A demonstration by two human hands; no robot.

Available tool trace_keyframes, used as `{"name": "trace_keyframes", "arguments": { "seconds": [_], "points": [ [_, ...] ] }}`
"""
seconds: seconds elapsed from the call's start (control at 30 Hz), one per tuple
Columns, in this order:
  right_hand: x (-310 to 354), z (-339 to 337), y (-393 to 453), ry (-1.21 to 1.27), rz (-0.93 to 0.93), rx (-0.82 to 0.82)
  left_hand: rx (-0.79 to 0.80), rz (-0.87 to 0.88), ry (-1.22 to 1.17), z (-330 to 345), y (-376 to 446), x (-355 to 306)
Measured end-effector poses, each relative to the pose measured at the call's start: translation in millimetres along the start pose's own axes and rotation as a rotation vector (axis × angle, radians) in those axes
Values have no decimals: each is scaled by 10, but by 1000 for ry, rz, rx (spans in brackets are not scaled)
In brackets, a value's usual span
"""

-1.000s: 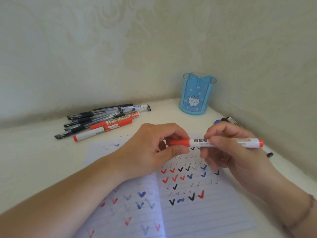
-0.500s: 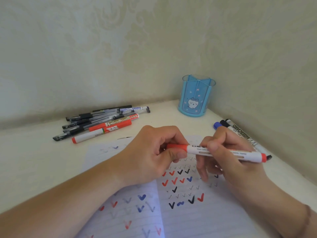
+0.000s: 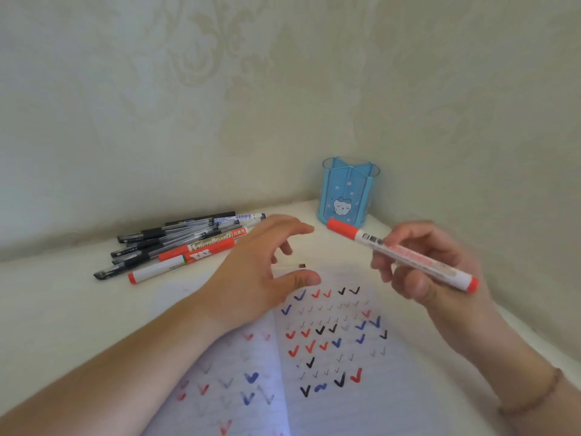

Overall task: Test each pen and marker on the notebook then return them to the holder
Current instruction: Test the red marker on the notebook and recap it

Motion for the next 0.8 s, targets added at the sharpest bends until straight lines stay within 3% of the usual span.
{"name": "trace_keyframes", "arguments": {
  "seconds": [0.13, 0.23, 0.37, 0.47, 0.53, 0.8],
  "points": [
    [-43, -412, 26, -181, 108, -137, -213, -134, 337, -316, 59, 294],
    [-244, -610, 0, -609, 286, -363, -261, -230, 592, -483, 73, 359],
    [-391, -630, -28, -986, 418, -266, -260, -394, 773, -648, 47, 435],
    [-543, -601, -37, -1290, 539, -28, -242, -450, 834, -684, 32, 468],
    [-658, -583, -74, -1321, 619, 75, -235, -459, 845, -689, 25, 475],
    [-637, -621, -82, -1362, 656, 13, -210, -434, 865, -658, 47, 457]
  ]
}}
Point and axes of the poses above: each hand's wrist, its own y-axis towards the middle knuckle, its own z-axis out of the palm, x = y × z, the point moved 5 cm from there along y, towards the middle knuckle, and after that the axes turned 15 degrees about -y, right-handed, at the moved point
